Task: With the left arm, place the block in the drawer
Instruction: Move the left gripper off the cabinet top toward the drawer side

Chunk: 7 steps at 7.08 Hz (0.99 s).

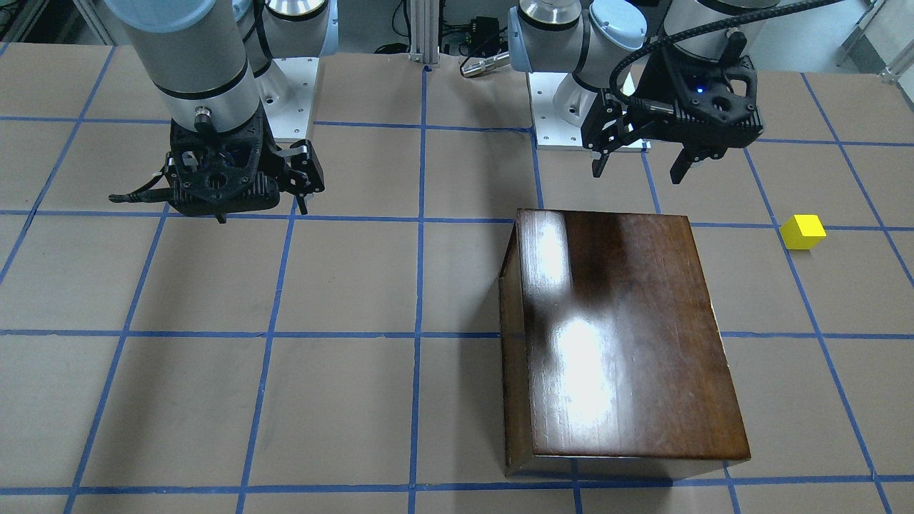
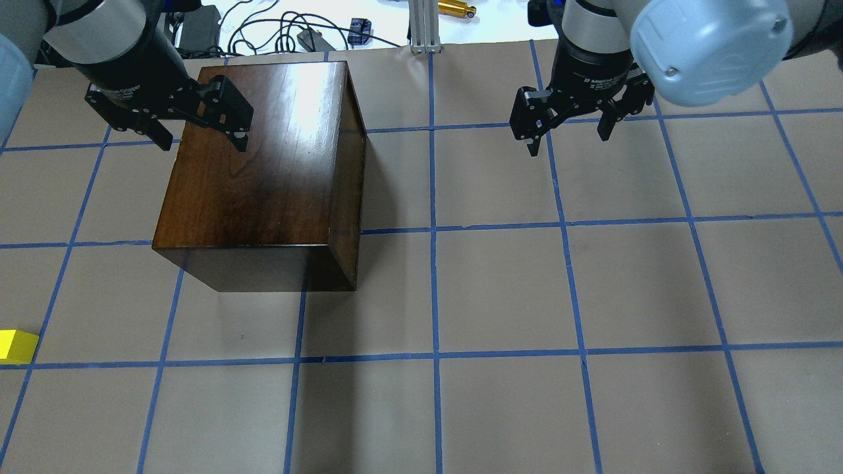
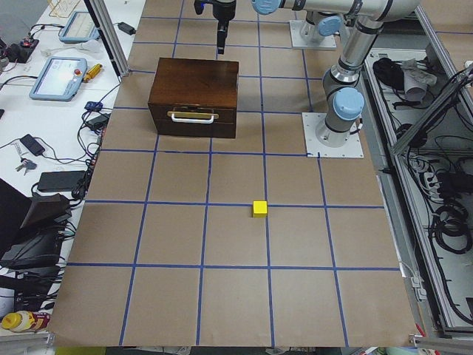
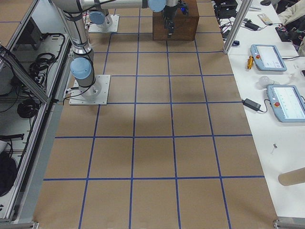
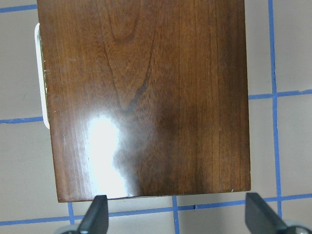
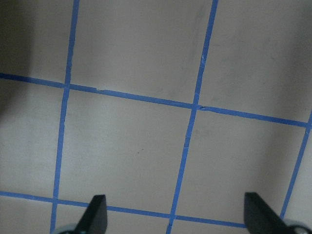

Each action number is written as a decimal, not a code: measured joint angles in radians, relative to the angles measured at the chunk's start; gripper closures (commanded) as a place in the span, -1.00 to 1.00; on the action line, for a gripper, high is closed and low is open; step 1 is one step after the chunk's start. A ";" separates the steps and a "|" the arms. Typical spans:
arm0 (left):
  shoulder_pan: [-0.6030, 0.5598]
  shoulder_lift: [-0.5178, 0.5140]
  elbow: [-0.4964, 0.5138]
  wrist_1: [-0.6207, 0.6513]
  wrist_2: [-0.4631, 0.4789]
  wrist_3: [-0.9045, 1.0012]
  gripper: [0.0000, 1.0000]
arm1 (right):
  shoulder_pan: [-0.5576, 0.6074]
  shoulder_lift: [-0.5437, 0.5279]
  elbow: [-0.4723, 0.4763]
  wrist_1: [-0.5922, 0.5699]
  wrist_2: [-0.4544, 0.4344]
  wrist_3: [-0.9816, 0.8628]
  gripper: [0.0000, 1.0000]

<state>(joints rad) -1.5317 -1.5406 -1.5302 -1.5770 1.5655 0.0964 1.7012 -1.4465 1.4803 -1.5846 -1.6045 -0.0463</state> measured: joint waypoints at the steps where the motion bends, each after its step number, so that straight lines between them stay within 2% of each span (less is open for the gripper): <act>1: 0.032 -0.001 0.000 -0.006 -0.002 0.003 -1.00 | 0.000 0.000 0.000 0.000 0.000 0.000 -1.00; 4: 0.232 -0.035 0.003 -0.028 -0.010 0.138 -1.00 | 0.000 0.000 0.000 0.000 0.000 0.000 -1.00; 7: 0.444 -0.136 0.005 -0.007 -0.006 0.427 -1.00 | 0.000 0.000 0.000 0.000 0.000 -0.001 -1.00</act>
<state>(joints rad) -1.0876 -1.6763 -1.5250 -1.5844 1.5594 0.5231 1.7011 -1.4465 1.4803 -1.5846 -1.6046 -0.0471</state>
